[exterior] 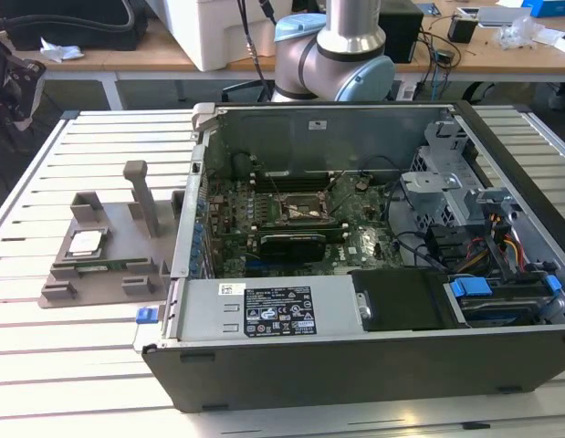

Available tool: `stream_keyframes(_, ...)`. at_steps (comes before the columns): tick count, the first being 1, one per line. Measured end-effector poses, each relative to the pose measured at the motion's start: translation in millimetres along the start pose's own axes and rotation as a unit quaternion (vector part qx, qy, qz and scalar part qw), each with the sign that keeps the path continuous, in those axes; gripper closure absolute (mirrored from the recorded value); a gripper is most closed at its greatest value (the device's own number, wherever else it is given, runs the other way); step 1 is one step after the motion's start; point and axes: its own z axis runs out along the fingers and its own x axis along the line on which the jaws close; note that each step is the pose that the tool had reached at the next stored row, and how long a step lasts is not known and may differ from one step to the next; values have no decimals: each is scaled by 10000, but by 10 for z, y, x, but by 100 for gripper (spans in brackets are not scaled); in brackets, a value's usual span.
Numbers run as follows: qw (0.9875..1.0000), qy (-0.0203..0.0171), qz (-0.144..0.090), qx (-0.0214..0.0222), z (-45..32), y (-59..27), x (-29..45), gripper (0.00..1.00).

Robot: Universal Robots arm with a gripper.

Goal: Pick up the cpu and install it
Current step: 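Pick up the cpu and move it towards the insertion slot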

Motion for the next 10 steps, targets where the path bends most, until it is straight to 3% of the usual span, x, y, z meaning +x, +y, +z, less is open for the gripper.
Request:
stream_keyframes(1,10000,0,0,0,0,0,0,76)
stream_keyframes(6,10000,0,0,0,0,0,1,46)
stream_keyframes(9,10000,0,0,1,0,0,1,40)
stream_keyframes(10,10000,1,-2,56,0,1,3,40)
